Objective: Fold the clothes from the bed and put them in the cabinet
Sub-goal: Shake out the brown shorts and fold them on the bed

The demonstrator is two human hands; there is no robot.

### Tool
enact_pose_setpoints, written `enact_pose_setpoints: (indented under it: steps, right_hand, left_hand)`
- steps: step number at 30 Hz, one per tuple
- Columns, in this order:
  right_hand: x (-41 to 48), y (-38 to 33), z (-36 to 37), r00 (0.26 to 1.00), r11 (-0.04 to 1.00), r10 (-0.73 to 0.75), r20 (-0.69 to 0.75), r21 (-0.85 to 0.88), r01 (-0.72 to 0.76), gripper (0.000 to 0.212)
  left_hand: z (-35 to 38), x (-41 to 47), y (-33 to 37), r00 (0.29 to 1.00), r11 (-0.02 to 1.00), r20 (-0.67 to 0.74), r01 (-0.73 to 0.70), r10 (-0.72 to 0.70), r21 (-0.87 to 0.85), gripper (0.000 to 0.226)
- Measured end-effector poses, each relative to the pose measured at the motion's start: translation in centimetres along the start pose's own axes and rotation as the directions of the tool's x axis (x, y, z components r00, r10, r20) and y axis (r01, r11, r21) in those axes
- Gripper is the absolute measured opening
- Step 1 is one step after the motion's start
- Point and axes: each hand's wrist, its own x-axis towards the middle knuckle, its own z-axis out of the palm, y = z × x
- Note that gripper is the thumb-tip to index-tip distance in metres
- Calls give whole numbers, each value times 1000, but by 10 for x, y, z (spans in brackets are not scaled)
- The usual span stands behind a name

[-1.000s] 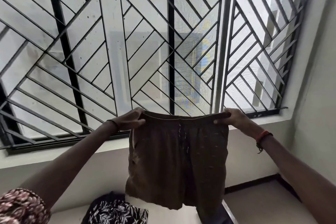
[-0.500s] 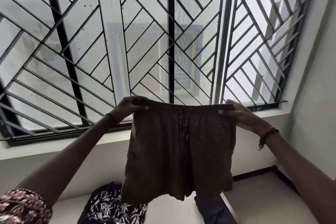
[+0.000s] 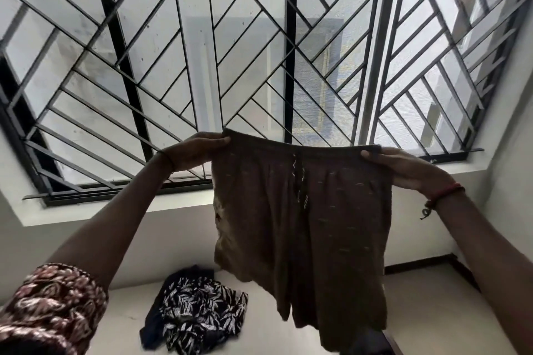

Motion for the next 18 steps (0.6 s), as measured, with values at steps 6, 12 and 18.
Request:
enact_pose_setpoints:
  steps: [6,12,18]
  right_hand:
    - [57,65,31,937,981,77,-340,-144,-133,13]
    - [65,103,62,848,989,32,-530,-103,-102,26]
    - [73,125,97,839,983,7,-545,-149,-104,23]
  left_hand:
    - [22,30,-50,922,546,-382,352,-62,760,33]
    - [40,29,-82,865,822,-478,379,-151,426,25]
    - [86,14,-81,944,976,-280,205,-176,79,5]
